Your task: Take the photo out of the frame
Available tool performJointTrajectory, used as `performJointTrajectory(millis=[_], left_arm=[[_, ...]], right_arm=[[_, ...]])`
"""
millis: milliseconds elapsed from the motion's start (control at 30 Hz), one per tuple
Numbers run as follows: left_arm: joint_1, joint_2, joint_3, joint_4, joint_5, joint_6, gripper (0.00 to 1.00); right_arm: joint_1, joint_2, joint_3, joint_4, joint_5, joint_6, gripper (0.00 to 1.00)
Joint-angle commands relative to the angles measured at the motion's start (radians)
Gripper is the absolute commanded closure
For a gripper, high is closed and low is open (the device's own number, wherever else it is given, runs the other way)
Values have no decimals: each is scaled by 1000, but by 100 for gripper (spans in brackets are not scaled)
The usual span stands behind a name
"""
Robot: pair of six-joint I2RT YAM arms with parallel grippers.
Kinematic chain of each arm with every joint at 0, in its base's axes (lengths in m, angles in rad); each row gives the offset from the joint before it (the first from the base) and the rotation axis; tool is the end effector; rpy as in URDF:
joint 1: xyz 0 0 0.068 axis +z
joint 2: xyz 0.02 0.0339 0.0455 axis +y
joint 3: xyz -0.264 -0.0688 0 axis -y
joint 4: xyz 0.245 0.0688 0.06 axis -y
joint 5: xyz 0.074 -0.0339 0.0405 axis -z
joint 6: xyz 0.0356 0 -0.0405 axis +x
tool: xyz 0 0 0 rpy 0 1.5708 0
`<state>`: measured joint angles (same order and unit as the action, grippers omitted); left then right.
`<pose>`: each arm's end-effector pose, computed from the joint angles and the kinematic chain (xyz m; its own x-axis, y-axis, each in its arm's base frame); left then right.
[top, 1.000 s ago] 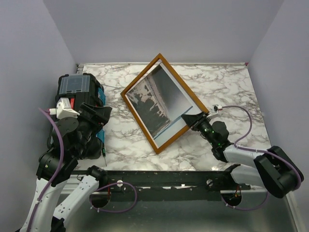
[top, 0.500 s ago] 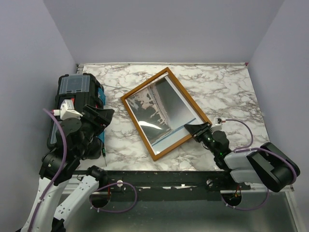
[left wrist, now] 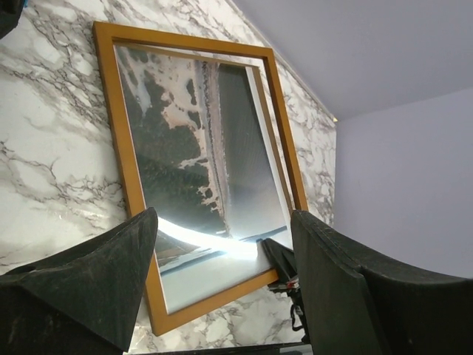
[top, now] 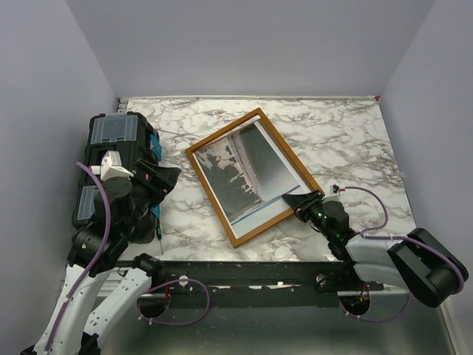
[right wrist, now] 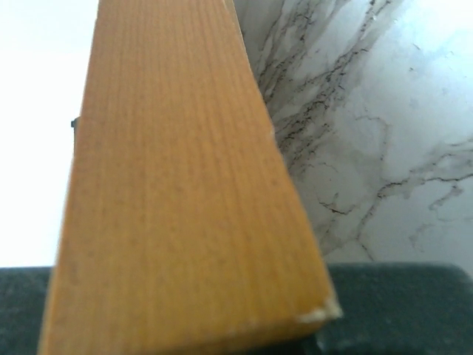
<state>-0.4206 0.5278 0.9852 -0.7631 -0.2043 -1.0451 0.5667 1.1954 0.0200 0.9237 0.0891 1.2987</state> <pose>0.0842 -0.0298 0.3757 -0.3309 -0.7798 -0.5314 -0.1256 0.5945 -0.7942 0.1527 0.0934 0.1289 -0.5015 0.8180 -0.2816 0.0782 0.3671 0.9269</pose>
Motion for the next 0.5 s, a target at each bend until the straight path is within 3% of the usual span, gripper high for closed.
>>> performJointTrajectory(millis=[0,67,167,467], left_arm=[[3,26,-18,26,34,-7,26],[3,29,-25,33,34,-4,26],[3,33,-35,49,34,-4,26],[3,41,-45,53,25,19,26]], right_arm=[[18,-20,-24,-278,29,-56,67],[24,-18,15,-336,19,-65,39],[36,-10,40,-429,10,-65,20],[112,-123,130,-848,9,-10,10]])
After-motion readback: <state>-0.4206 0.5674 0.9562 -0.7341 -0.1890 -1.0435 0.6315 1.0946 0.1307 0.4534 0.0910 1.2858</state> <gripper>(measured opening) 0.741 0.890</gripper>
